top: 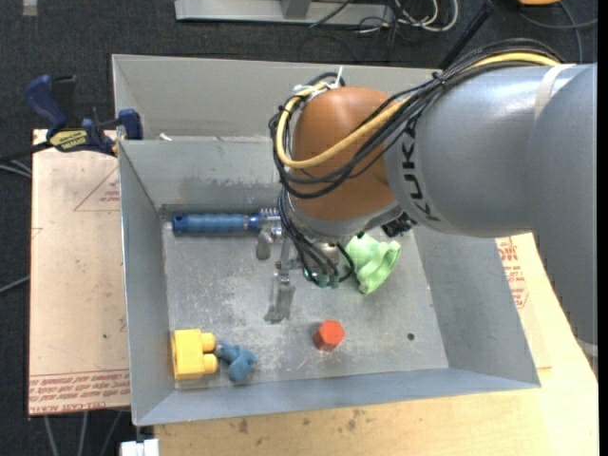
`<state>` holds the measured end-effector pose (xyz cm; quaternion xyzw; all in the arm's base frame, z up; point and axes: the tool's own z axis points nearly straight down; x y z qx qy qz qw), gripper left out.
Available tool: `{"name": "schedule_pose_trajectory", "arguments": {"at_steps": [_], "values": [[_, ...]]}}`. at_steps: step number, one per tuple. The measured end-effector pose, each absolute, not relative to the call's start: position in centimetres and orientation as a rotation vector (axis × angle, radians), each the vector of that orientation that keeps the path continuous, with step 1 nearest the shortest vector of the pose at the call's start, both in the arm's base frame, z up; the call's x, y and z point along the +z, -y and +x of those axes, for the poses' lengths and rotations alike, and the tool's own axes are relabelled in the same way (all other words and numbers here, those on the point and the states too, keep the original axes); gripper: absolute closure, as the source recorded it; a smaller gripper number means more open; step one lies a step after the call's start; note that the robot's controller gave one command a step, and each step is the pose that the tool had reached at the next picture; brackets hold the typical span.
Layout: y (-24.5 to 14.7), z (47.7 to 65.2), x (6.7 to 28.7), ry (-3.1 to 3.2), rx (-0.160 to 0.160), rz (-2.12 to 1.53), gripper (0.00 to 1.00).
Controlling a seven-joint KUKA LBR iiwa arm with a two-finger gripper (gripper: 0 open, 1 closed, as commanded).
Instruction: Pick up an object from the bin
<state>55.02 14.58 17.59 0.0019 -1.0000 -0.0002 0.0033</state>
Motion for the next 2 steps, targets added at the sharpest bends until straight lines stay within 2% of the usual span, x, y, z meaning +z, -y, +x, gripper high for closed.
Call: {"name": "schedule_pose_trajectory", "arguments": {"at_steps": [1,2], "values": [[-11.7,54.9,8.4,3.103,-0.001,0.467,0.00],[-25.5,49.3,7.1,3.122,-0.008,0.433,0.00]]}}
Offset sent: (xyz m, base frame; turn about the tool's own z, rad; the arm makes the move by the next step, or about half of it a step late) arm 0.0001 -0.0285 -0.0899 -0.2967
